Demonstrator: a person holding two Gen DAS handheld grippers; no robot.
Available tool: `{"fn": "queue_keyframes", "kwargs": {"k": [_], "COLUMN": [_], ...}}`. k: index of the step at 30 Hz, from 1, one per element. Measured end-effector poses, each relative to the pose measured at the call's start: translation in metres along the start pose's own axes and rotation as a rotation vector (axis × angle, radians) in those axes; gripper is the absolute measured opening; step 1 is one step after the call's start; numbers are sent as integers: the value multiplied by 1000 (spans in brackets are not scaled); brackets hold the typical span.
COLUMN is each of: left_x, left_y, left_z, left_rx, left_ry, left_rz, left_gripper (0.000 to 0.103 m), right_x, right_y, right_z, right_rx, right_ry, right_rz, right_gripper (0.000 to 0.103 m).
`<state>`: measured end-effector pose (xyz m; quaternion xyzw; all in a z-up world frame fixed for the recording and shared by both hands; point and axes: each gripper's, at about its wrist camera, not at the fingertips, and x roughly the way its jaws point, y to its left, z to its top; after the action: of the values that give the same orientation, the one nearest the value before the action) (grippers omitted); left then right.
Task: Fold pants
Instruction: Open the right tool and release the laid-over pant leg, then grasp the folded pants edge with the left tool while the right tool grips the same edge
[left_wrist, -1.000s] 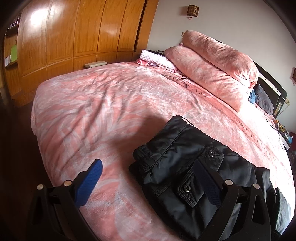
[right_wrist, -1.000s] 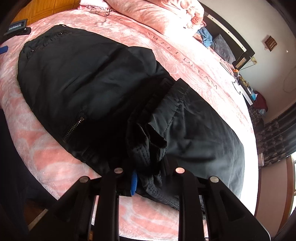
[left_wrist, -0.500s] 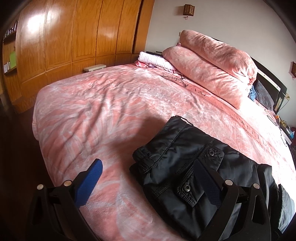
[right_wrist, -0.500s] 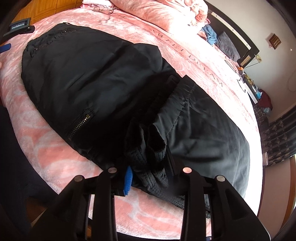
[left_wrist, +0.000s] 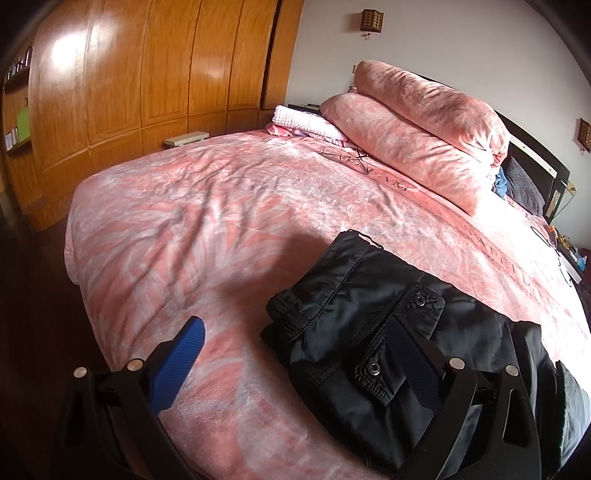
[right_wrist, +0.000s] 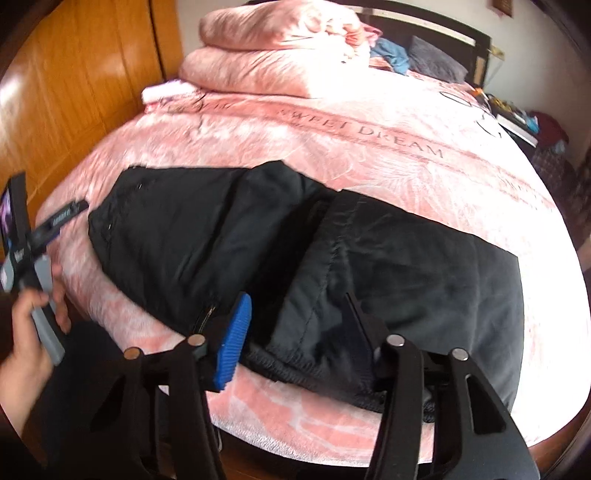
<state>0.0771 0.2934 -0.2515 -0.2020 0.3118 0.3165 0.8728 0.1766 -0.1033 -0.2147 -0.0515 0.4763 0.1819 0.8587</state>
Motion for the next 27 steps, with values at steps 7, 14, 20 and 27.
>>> {"fn": "queue_keyframes", "kwargs": {"k": [7,14,20,27], "left_x": [6,35,46,93], "left_y": [7,47,77,80], "left_z": [1,3,13,2], "left_rx": [-30,-220,-398,-667], "left_ry": [26,287,422,596], "left_rz": [-17,-174,-491,-660], "left_gripper": [99,99,99,99], "right_x": [54,38,44,103], "right_y": [5,16,54,166], "right_z": [-17,7,101,198], "right_rx": [-31,-115,-225,-408], "right_ry": [210,243,325,493], "right_rz": [-8,71,337,551], "right_gripper": [31,42,73,85]}}
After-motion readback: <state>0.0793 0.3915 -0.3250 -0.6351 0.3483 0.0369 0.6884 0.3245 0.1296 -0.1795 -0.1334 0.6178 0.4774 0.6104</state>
